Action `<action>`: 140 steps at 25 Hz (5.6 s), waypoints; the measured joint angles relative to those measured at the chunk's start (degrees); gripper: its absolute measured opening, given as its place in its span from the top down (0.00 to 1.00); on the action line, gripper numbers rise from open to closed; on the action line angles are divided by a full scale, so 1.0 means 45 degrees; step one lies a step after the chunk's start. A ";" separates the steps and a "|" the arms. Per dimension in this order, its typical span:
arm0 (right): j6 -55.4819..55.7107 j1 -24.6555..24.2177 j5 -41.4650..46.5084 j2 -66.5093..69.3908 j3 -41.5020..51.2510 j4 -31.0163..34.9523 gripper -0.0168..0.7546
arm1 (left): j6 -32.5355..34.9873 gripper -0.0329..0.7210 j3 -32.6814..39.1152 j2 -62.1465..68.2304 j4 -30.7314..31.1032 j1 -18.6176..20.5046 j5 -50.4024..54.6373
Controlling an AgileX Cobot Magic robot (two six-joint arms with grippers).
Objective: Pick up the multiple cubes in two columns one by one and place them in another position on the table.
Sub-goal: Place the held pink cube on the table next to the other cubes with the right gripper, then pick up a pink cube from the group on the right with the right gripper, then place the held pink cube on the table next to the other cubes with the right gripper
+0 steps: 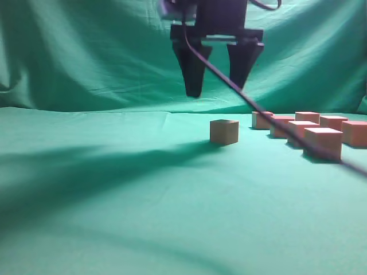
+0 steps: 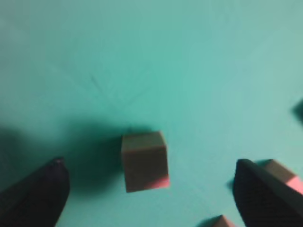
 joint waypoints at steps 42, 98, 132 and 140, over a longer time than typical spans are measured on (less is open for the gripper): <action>0.4905 -0.4072 -0.7399 -0.7548 1.4588 0.0004 0.31 | 0.0000 0.96 0.0000 0.0000 0.0000 0.0000 0.0000; -0.8776 -0.0019 -0.1520 0.1487 -0.0890 0.2215 0.64 | 0.0000 0.96 0.0000 0.0000 0.0000 0.0000 0.0000; -0.8298 -0.0019 -0.1714 0.2051 -0.0962 0.1563 0.19 | 0.0000 0.96 0.0000 0.0000 0.0000 0.0000 0.0000; -0.6950 -0.0019 -0.0951 0.1293 -0.1911 0.1563 0.18 | 0.0000 0.96 0.0000 0.0000 0.0000 0.0000 0.0000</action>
